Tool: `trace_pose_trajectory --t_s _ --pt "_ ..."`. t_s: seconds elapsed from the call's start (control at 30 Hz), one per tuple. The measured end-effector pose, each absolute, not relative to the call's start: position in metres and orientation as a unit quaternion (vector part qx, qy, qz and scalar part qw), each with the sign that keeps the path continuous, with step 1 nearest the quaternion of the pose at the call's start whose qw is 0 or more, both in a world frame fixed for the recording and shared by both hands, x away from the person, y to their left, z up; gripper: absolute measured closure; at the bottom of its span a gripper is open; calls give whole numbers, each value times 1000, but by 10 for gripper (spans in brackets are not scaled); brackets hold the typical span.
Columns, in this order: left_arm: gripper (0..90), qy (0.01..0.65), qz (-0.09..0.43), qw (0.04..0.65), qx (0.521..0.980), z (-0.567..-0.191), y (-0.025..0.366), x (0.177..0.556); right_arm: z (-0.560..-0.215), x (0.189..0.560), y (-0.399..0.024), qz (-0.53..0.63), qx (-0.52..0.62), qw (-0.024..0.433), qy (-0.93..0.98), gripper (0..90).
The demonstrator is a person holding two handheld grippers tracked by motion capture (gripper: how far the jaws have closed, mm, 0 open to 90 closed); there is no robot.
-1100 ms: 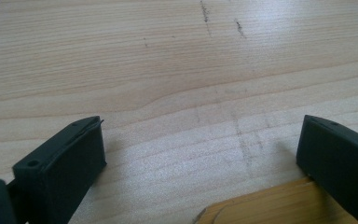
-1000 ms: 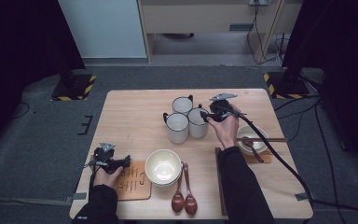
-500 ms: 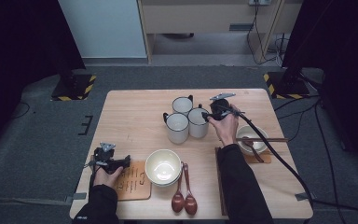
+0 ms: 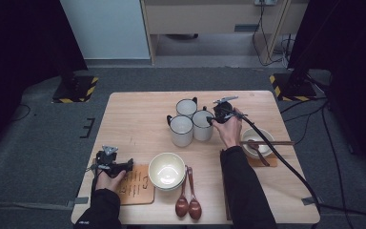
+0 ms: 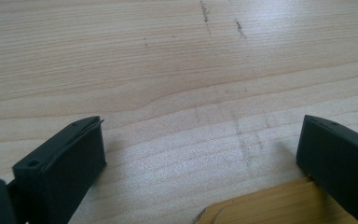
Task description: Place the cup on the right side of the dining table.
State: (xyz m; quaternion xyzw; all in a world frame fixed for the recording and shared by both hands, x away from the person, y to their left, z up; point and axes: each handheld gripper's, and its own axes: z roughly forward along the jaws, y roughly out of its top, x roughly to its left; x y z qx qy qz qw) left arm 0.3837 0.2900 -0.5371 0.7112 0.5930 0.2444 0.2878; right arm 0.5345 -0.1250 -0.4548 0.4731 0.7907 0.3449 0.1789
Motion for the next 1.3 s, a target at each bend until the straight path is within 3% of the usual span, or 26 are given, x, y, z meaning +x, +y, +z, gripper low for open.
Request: trace_pose_trajectory --t_s 1.3 --pt "0 593 245 288 711 -537 290 384 -463 544 -114 305 487 177 799 791"
